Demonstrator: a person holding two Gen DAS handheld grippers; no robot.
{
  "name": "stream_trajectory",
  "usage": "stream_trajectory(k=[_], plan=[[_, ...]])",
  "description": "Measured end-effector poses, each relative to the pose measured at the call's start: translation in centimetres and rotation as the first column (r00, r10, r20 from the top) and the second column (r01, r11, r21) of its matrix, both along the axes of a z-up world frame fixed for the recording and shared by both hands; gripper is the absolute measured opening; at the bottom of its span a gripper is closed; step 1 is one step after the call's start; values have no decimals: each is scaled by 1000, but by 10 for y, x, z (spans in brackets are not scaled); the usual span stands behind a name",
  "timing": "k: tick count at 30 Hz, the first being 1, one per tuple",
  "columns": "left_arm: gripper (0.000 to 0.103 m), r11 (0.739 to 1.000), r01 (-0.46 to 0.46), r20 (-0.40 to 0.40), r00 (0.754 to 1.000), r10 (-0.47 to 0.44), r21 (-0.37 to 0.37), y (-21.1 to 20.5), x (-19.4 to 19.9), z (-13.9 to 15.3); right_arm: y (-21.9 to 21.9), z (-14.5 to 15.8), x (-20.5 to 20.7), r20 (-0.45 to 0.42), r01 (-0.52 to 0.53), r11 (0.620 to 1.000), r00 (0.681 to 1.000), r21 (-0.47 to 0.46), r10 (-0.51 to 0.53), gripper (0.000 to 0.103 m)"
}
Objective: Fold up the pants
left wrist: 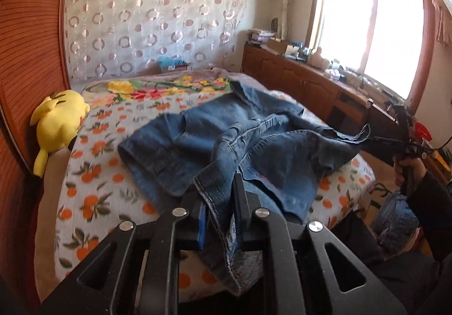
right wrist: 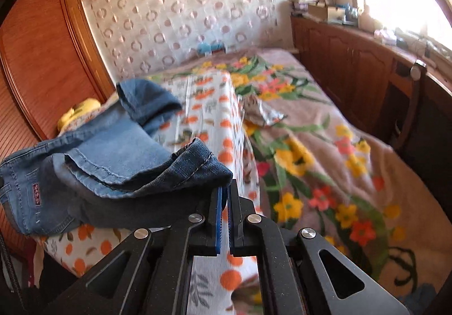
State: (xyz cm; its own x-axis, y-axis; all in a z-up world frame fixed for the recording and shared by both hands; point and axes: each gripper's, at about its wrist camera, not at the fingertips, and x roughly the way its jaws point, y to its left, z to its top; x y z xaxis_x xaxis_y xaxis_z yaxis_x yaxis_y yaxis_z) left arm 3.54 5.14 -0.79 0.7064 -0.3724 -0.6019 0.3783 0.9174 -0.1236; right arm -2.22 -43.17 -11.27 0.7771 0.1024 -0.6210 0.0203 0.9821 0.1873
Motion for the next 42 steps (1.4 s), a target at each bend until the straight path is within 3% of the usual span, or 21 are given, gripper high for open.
stream_trajectory(k=[5,9,13,16,20,24,33,42], plan=[[23,1000,-27,-14,1000,27,-11,12,-2,-7,7,31,-6,19,4,999,1000,-45,-3,7],[29,999,-38,2,999,38,-28,23,-5,1,20,57,-13,59,11,992,998,-122,-3,18],[41,998,-62,36,997,63,-22,34,-4,12,41,84,-19,117,13,980,993,-199,10,21],[52,997,-79,50,996,80,-21,42,0,18,46,102,-23,163,3,981,986,-196,30,29],[52,995,-99,58,993,98,9,47,18,18,63,109,-10,178,-60,977,979,-204,97,39],[52,994,-97,42,995,95,45,48,54,12,83,104,32,166,-131,974,973,-186,163,44],[52,991,-112,-19,993,114,77,56,143,-16,150,94,167,100,-310,936,939,-165,329,44],[52,989,-122,-100,986,130,87,61,191,-47,207,73,282,-71,-411,880,911,-239,407,45]])
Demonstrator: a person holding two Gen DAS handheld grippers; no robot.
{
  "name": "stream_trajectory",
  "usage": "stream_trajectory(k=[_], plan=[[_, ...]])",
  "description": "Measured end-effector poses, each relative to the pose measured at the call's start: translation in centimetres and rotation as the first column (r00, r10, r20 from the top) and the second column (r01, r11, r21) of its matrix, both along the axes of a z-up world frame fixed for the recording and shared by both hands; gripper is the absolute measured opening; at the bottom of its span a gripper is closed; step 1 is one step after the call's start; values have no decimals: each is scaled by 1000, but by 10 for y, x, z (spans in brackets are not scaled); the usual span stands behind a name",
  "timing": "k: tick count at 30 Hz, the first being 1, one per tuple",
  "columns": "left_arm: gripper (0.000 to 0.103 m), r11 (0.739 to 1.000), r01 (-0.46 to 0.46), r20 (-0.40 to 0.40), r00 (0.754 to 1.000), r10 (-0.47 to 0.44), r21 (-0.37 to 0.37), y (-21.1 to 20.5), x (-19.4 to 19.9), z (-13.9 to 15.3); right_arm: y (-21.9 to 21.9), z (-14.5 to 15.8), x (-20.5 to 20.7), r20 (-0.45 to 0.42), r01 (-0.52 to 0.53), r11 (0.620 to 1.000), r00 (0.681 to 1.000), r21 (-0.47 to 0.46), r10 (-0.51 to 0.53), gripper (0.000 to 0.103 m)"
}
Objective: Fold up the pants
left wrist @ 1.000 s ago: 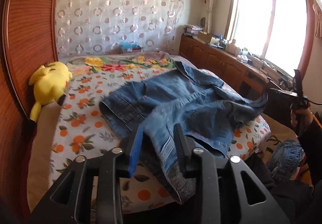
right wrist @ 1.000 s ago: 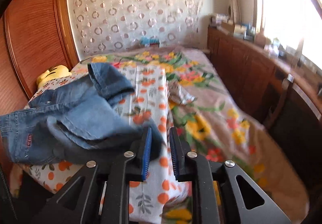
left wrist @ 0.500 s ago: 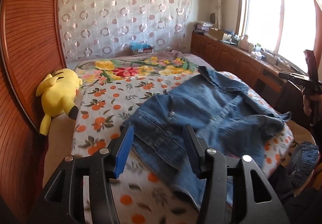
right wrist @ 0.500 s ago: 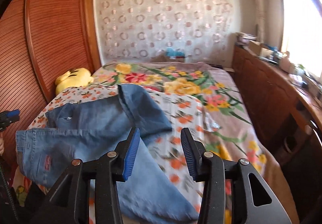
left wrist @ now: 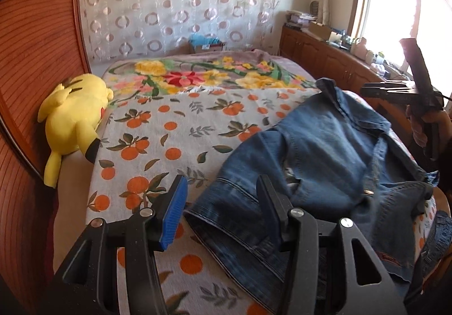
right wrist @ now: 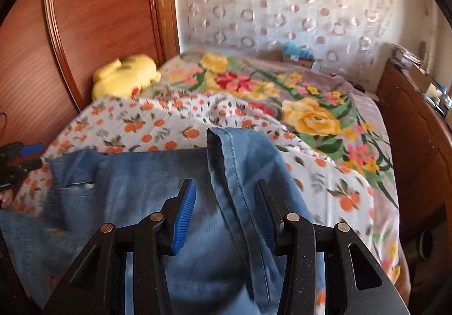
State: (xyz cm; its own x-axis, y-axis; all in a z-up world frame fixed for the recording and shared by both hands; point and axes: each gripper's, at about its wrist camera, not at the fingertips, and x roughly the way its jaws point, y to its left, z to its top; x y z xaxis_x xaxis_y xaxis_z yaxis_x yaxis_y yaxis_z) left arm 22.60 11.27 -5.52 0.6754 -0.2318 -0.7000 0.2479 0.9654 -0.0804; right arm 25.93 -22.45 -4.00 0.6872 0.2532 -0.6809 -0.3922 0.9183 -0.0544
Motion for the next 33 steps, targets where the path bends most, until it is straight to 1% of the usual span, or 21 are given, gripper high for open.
stream_trajectory(k=[2,5,8,10,12,14,17,20,22,23,25,27,28,29,30,32,33], plan=[[52,1000,-5,-15,1000,5,-6,2,7,-6,14,-5,19,-24,-19,1000,1000,-14,18,45],[52,1000,-4,-37,999,4,-14,4,14,-14,30,-10,40,-40,-24,998,999,-62,22,45],[52,1000,6,-50,999,-7,-19,3,15,-19,40,-19,60,-38,15,991,999,-136,-20,45],[52,1000,8,-56,998,-9,-25,3,17,-22,46,-26,77,-49,38,987,998,-154,-46,45],[52,999,9,-67,998,-11,-33,3,18,-26,45,-33,88,-81,46,988,995,-149,-58,45],[52,999,10,-74,997,-12,-34,2,20,-29,49,-36,91,-90,34,989,995,-144,-47,45],[52,999,11,-81,997,-13,-30,0,21,-31,58,-39,94,-86,20,986,996,-164,-34,45],[52,1000,15,-89,996,-17,-27,-1,20,-31,57,-40,85,-76,9,979,997,-205,-25,44],[52,1000,15,-95,995,-18,-26,0,18,-32,56,-39,83,-54,24,975,998,-221,-37,27],[52,999,14,-99,995,-17,-32,2,17,-33,53,-37,81,-44,32,975,998,-219,-43,15],[52,999,10,-108,994,-15,-45,4,16,-35,44,-29,72,3,54,979,999,-195,-54,8],[52,999,9,-111,994,-14,-46,4,14,-36,32,-14,59,68,90,980,995,-175,-80,7],[48,999,11,-111,994,-16,-46,3,13,-36,24,-6,52,95,110,982,991,-155,-96,7],[39,999,15,-113,993,-20,-47,2,11,-37,15,3,45,125,134,981,985,-141,-117,7],[36,999,21,-117,993,-26,-47,0,10,-37,6,12,38,150,153,980,980,-125,-134,6],[16,999,23,-111,993,-27,-39,-2,6,-34,-13,28,25,189,188,978,968,-93,-168,6],[11,999,26,-102,994,-31,-46,-4,3,-31,-24,37,18,205,202,976,962,-77,-182,6]])
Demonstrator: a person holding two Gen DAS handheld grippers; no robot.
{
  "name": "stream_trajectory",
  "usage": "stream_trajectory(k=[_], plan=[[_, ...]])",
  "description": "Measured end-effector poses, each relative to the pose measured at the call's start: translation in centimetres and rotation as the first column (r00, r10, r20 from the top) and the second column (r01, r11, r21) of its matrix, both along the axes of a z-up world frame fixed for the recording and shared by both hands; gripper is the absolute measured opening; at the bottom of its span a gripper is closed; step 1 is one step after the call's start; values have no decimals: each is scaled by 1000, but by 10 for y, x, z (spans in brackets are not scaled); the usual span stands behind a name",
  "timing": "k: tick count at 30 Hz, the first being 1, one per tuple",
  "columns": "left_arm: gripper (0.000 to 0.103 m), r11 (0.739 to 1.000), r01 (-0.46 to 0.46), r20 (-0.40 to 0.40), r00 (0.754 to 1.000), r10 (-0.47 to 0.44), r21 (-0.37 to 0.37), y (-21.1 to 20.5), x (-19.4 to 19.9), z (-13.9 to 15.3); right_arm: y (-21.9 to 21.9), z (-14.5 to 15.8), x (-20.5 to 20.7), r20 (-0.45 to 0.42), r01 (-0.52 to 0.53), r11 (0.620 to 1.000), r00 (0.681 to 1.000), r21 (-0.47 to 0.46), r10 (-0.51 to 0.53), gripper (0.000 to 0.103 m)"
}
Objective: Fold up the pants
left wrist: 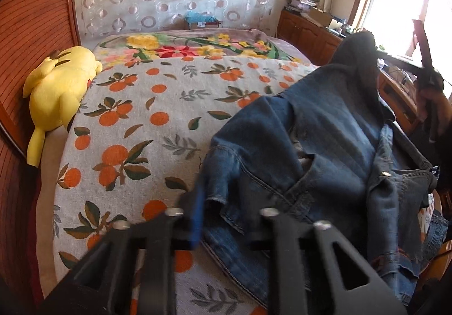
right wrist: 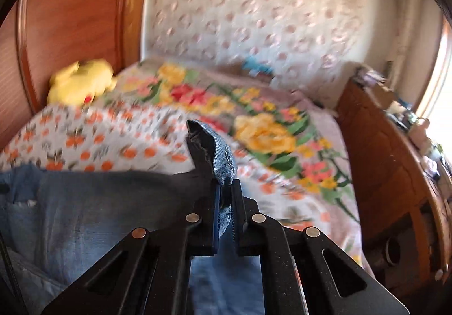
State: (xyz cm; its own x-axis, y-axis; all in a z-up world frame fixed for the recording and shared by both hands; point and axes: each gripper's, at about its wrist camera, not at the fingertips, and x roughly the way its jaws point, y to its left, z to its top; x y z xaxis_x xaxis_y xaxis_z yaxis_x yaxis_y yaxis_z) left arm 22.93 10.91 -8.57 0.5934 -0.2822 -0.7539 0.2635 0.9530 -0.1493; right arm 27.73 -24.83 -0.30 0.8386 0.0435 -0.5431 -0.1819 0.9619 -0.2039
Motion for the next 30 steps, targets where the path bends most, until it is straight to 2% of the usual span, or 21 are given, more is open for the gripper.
stream_trajectory(k=[3,7,13,17,22,27,30], plan=[[7,1000,-4,50,999,5,-11,-4,-10,18,-20,21,-25,56,35,999,998,14,-35,6],[6,999,13,142,990,-7,-44,-9,-32,61,-34,45,-69,126,63,998,990,19,-64,6],[5,999,41,271,962,-33,-21,-25,-61,131,-38,74,-131,221,78,997,972,19,-80,6],[5,998,56,380,924,-46,-17,-37,-90,187,-32,93,-180,310,77,997,947,27,-82,6],[5,997,67,509,858,-70,25,-45,-134,259,-37,121,-252,428,70,997,901,34,-78,6],[5,999,42,590,806,-54,34,-36,-156,306,-43,136,-297,487,61,997,870,47,-76,6],[5,999,32,615,787,-48,37,-30,-163,320,-42,126,-312,504,60,997,860,46,-75,6]])
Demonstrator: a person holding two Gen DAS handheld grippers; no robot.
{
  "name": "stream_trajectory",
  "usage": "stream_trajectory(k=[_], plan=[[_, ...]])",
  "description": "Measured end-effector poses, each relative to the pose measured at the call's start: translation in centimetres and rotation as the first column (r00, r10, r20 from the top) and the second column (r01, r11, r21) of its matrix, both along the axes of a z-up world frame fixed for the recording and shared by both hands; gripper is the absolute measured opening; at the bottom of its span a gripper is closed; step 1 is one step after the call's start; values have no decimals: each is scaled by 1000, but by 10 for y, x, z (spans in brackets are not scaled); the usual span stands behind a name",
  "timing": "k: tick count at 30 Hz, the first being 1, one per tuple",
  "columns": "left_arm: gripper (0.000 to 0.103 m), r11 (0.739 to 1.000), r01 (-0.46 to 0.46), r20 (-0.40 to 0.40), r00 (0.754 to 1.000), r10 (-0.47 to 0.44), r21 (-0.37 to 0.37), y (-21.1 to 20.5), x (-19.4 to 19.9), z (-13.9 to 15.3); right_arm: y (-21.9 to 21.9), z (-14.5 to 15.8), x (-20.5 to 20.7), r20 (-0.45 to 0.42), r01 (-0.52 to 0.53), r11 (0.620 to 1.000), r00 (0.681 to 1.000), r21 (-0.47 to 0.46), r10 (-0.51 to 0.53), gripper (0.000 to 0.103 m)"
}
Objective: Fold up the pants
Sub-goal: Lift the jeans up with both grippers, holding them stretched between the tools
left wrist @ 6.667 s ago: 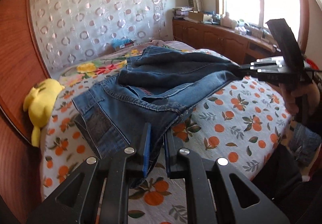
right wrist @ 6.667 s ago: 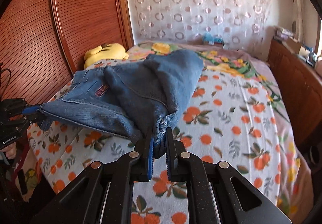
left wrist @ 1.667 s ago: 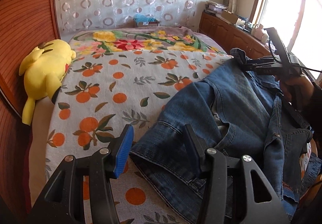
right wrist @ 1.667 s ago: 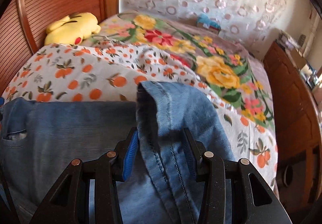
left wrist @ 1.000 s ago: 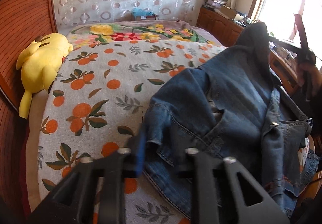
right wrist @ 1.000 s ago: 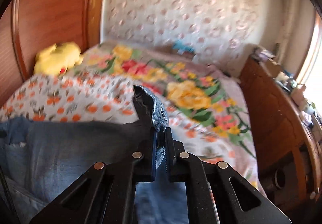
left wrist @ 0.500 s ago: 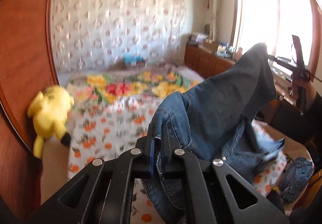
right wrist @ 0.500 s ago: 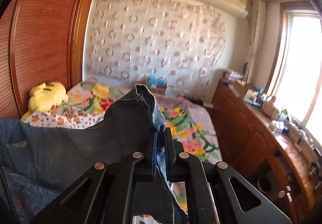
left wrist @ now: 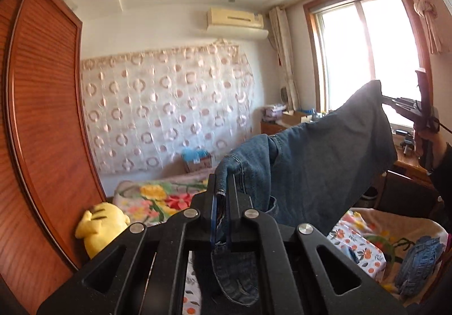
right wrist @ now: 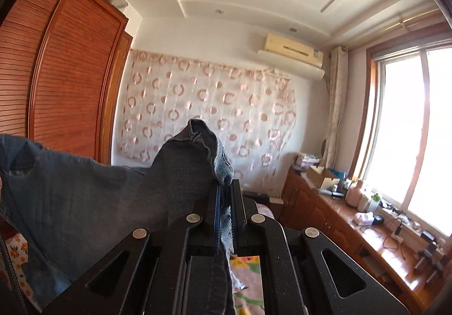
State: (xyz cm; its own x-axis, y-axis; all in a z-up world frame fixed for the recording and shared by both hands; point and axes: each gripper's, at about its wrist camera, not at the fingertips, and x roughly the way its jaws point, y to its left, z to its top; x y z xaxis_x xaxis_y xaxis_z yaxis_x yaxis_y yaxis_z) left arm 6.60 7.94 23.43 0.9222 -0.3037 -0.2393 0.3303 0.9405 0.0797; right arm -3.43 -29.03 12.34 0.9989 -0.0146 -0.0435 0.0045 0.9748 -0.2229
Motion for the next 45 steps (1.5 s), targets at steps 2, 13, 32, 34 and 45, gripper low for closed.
stream_trajectory(k=[2,13,32,34,45], plan=[[5,1000,-12,24,1000,12,8,4,-5,9,-6,-8,-2,5,-8,1000,1000,14,8,6],[5,1000,-20,211,977,16,15,15,-71,82,-29,12,-65,143,-5,1000,990,0,5,6],[5,992,-124,85,989,121,30,37,29,37,-22,-85,46,22,-43,999,999,-19,43,6],[5,990,-138,-10,990,138,31,43,78,-9,-20,-123,90,-43,-52,998,998,-21,51,6],[5,982,-178,-282,940,191,70,42,230,-154,-18,-266,300,-310,-26,999,950,38,36,5]])
